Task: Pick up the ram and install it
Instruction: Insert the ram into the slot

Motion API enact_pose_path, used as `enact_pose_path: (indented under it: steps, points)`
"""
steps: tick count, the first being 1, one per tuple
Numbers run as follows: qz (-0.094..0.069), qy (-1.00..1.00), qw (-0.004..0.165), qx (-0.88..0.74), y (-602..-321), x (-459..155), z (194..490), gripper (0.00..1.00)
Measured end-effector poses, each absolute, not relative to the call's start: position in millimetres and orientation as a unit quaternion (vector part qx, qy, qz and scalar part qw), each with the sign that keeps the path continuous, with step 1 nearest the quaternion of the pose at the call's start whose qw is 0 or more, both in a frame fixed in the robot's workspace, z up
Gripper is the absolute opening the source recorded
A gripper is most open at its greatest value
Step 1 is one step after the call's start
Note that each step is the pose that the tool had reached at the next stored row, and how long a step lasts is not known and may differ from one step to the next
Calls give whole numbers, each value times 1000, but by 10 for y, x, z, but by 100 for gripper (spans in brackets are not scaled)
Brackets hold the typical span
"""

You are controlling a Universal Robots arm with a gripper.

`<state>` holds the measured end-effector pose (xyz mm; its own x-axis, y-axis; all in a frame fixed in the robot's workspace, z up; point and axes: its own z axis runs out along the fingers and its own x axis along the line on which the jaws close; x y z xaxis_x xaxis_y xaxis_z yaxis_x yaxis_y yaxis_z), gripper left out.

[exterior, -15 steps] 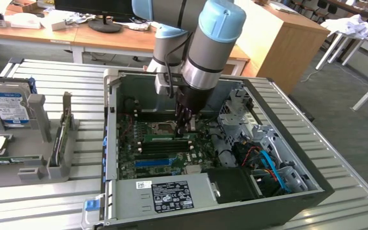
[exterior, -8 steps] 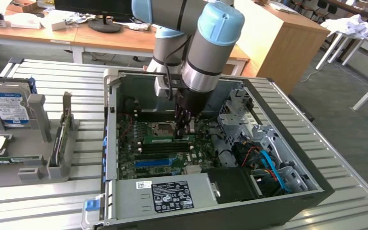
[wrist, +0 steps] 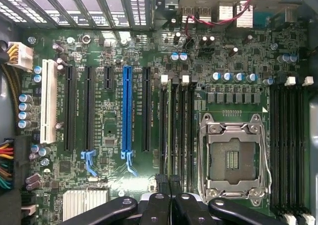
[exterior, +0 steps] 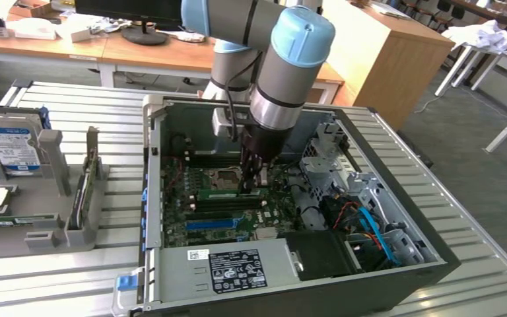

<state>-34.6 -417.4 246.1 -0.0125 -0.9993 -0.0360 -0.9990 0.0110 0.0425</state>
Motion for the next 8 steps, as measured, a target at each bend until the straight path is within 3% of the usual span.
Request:
enact_pose_path:
  steps: [8]
  points:
    - [-28, -711, 2, 703, -4174, -346, 2442, 12]
